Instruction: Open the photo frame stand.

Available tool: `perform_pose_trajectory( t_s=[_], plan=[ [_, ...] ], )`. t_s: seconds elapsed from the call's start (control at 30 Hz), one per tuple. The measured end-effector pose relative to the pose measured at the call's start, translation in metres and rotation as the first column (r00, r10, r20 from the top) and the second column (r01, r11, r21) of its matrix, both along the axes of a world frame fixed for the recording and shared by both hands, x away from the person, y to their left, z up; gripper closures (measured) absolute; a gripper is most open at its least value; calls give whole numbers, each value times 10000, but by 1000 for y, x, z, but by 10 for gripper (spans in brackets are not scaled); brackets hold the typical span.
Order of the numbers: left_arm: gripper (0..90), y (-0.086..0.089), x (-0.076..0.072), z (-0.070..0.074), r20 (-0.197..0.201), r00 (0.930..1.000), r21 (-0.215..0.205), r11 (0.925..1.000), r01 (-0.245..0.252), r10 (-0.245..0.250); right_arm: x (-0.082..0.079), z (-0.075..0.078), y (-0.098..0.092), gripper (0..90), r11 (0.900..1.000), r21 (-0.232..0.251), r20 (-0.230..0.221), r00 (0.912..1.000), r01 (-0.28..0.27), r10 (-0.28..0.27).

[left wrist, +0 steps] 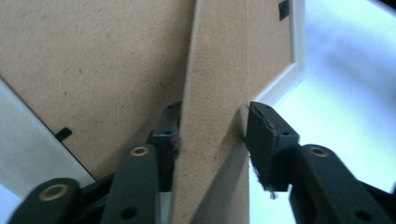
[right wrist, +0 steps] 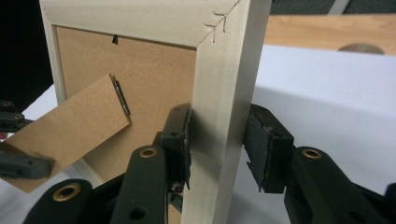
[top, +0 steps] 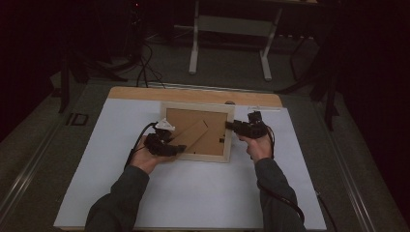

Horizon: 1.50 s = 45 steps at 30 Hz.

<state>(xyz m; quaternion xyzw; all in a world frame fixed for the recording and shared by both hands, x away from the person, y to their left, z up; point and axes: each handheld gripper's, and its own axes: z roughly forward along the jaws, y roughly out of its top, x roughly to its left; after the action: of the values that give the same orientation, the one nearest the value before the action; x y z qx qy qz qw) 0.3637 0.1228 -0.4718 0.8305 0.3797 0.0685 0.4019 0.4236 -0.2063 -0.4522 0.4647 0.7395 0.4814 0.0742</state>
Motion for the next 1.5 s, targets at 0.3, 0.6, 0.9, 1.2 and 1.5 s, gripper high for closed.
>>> perform_pose_trajectory(
  t_s=[0.3,0.6,0.9,1.2,1.5],
  plan=[
    [631,-1,0,-1,77,9999,69,9999,-86,86,-3,7,3,625,9996,-265,341,9994,-35,44],
    [644,-1,1,-1,210,9993,207,9993,-311,306,-8,11,5,625,9989,-460,738,9973,18,16],
    [652,-3,-1,0,451,9981,335,9985,-425,410,-12,14,6,625,9987,-501,1012,9949,28,23],
    [662,-4,-2,1,697,9954,420,9968,-682,652,-17,17,8,624,9976,-684,1374,9904,-47,141],
    [673,-5,-2,1,758,9941,415,9958,-815,782,-20,19,10,623,9955,-944,1638,9863,-56,211]
  ],
)
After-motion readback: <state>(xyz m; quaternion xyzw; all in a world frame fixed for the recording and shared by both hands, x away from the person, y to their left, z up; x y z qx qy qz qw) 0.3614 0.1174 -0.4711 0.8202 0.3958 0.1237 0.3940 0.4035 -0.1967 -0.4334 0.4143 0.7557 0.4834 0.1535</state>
